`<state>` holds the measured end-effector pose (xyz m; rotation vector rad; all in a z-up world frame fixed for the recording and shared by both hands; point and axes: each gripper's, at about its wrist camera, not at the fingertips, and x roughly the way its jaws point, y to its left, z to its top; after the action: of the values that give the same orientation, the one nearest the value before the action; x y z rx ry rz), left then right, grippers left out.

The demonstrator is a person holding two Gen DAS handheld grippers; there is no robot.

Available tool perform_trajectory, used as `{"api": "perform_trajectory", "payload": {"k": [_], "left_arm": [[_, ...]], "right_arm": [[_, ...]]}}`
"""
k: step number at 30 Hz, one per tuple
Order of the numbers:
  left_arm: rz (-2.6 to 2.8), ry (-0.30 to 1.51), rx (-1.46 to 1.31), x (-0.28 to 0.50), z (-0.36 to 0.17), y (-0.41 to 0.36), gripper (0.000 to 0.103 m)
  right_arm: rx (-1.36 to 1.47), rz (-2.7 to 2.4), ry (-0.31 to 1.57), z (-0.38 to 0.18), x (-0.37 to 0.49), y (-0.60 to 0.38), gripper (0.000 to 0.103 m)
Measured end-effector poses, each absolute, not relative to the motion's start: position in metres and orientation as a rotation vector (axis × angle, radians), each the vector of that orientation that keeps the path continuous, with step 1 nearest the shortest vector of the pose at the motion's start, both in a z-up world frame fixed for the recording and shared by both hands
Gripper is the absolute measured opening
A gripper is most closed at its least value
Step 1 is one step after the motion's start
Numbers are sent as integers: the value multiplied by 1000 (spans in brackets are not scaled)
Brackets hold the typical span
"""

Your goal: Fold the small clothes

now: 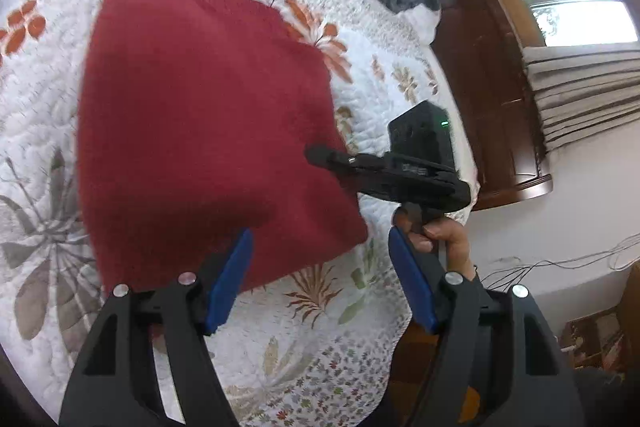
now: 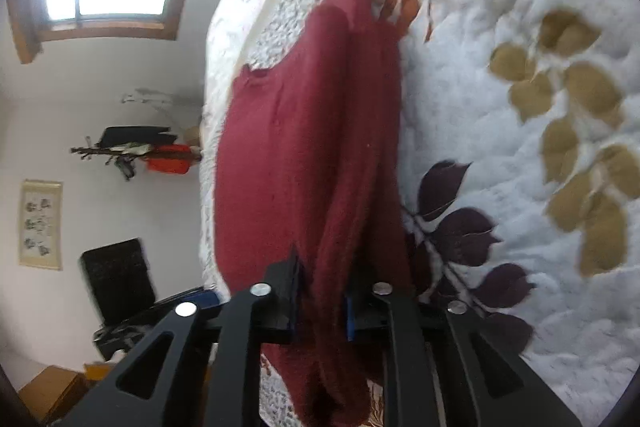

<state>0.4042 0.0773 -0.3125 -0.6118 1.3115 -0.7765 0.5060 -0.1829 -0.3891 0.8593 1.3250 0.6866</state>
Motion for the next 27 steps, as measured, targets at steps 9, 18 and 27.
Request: {"api": "perform_trajectory", "payload": {"k": [9,18,27], "left_arm": [[-786,1281,-648,400,-322,76,62],[-734,1362,-610,395,-360,58,61],[-823,1224,-667,405,-306,89,66]], "right_arm": [[845,607,1208,-363,525,-214,50],[607,581,1196,-356,555,-170,8],[604,526,1163,-366,554,-175,25]]}}
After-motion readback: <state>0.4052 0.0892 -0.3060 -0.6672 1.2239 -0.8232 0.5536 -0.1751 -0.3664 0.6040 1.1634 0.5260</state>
